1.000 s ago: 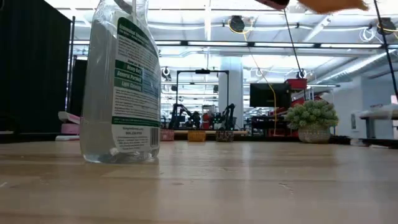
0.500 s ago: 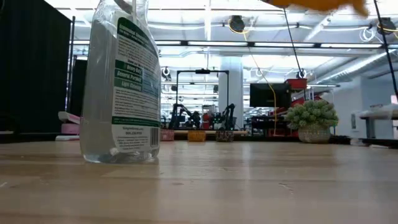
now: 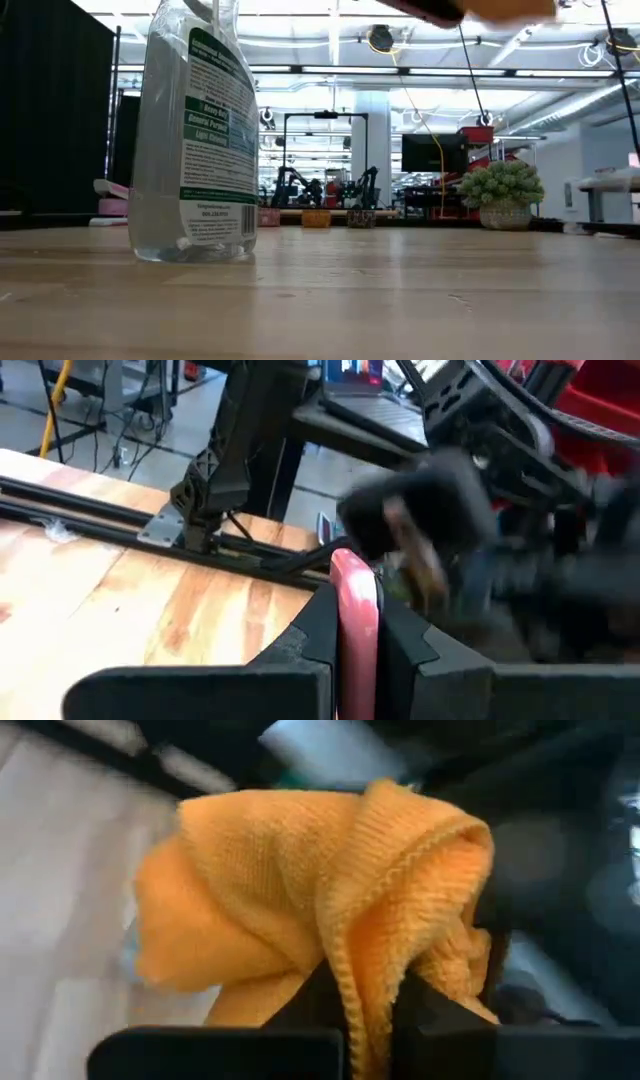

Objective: Apply microfiber cloth
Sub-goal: Wipe the front of the cellphone with a microfiber cloth

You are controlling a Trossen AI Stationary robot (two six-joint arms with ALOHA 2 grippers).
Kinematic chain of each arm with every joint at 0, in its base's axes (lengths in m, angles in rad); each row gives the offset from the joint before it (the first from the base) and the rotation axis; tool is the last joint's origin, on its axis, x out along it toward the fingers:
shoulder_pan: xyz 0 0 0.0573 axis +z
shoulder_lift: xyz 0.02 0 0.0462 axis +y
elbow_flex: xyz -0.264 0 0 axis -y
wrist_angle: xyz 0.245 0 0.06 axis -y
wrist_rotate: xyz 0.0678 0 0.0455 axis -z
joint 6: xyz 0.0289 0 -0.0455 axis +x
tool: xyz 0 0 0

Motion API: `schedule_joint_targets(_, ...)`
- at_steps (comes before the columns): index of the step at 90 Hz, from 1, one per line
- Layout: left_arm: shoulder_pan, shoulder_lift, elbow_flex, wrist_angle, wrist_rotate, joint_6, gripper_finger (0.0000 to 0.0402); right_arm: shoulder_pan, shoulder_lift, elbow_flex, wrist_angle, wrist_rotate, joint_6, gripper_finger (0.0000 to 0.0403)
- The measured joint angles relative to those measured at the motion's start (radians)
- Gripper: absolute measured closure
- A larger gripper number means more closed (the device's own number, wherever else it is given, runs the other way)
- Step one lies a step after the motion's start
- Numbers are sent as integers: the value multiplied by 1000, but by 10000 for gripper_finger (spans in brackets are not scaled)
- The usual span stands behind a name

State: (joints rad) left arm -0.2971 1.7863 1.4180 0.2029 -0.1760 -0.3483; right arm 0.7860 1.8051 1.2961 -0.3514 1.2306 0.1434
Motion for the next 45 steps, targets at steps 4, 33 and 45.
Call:
schedule_joint_targets(4, -1, 0, -1, 0, -2, 3, 390, 1, 14, 0, -19, -8, 1, 403)
schedule_joint_targets(33, -6, -6, 4, 38, 45, 14, 390, 91, -36, 39, -71, 235, -114, 400)
schedule_joint_targets(45, -4, -5, 4, 32, 51, 16, 390, 103, -56, 40, -87, 327, -70, 400)
